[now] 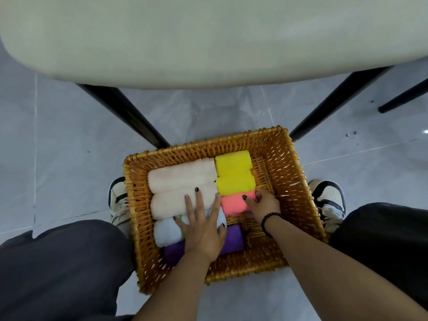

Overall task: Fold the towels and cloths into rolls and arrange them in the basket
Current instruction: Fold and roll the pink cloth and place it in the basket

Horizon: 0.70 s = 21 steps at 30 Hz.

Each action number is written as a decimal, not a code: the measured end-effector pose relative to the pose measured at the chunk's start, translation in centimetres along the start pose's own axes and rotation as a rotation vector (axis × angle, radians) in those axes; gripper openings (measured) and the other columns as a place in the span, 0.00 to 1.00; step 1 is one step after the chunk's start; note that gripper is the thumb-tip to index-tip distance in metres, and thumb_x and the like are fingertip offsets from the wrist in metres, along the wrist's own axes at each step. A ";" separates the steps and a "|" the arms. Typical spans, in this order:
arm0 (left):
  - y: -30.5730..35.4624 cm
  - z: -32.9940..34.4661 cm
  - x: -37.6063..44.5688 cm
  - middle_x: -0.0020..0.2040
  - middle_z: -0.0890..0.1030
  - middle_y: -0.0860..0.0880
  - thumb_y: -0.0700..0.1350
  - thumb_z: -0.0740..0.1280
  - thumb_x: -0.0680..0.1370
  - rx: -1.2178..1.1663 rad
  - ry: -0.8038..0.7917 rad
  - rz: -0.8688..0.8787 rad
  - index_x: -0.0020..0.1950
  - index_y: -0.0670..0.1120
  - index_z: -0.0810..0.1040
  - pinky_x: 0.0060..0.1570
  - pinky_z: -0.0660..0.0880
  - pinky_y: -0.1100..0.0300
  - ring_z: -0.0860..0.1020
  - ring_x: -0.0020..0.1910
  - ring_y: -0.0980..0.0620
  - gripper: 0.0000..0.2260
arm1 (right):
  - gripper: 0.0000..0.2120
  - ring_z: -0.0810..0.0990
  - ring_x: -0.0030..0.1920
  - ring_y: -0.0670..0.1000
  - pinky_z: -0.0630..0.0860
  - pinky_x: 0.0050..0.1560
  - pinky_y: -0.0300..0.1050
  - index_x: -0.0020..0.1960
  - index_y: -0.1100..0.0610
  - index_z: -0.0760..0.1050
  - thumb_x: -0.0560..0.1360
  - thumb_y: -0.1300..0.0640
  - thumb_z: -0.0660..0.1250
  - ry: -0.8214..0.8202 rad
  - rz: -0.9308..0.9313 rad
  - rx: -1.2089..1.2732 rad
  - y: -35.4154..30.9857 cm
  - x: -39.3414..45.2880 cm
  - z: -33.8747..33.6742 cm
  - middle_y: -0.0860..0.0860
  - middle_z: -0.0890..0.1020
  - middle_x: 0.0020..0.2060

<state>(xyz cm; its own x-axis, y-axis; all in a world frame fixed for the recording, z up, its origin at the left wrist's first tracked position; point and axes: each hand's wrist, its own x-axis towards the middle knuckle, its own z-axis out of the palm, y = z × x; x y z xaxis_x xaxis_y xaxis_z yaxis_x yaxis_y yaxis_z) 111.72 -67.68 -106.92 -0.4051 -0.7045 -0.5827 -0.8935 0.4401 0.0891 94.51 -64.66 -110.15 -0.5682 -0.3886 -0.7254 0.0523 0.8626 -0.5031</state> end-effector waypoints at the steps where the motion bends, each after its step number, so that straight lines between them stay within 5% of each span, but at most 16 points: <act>1: -0.1 0.0 0.0 0.74 0.24 0.45 0.61 0.53 0.80 -0.001 0.000 -0.004 0.73 0.59 0.26 0.68 0.47 0.28 0.27 0.73 0.38 0.37 | 0.11 0.79 0.43 0.55 0.81 0.45 0.54 0.42 0.57 0.71 0.74 0.52 0.70 -0.018 -0.066 -0.169 -0.3 0.0 -0.5 0.53 0.76 0.41; 5: -0.9 -0.1 0.0 0.75 0.26 0.47 0.62 0.50 0.78 -0.047 0.056 0.018 0.73 0.54 0.24 0.70 0.41 0.33 0.29 0.74 0.43 0.38 | 0.15 0.77 0.46 0.55 0.74 0.44 0.45 0.51 0.55 0.72 0.77 0.43 0.62 -0.070 -0.173 -0.501 -0.9 -0.2 -2.1 0.54 0.79 0.47; 13: -3.5 -1.9 -0.7 0.78 0.34 0.46 0.55 0.51 0.82 -0.165 0.160 0.002 0.77 0.45 0.33 0.74 0.37 0.44 0.36 0.77 0.49 0.33 | 0.26 0.73 0.62 0.58 0.72 0.61 0.51 0.69 0.59 0.61 0.79 0.44 0.59 -0.020 -0.167 -0.414 -1.1 -2.4 -3.3 0.58 0.70 0.65; 18: -4.0 -2.5 -0.5 0.79 0.37 0.44 0.62 0.43 0.77 -0.155 0.200 0.077 0.76 0.46 0.33 0.73 0.39 0.44 0.37 0.77 0.47 0.35 | 0.27 0.66 0.66 0.56 0.70 0.64 0.53 0.72 0.55 0.59 0.78 0.48 0.61 0.112 -0.502 -0.596 -3.2 -3.7 -4.4 0.55 0.64 0.68; 21: -4.3 -2.8 0.8 0.78 0.33 0.45 0.65 0.45 0.75 -0.110 0.211 0.183 0.77 0.50 0.32 0.72 0.40 0.40 0.35 0.77 0.46 0.37 | 0.32 0.56 0.73 0.58 0.63 0.70 0.55 0.76 0.50 0.52 0.78 0.47 0.62 0.019 -0.726 -0.881 -4.7 -3.9 -3.7 0.56 0.55 0.74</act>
<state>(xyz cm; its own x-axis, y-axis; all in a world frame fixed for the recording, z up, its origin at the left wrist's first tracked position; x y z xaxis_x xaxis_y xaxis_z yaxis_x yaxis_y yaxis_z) 114.72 -71.69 -105.49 -0.5822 -0.7245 -0.3690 -0.8130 0.5156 0.2705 93.45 -66.01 -103.24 -0.2422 -0.8898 -0.3868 -0.8838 0.3668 -0.2905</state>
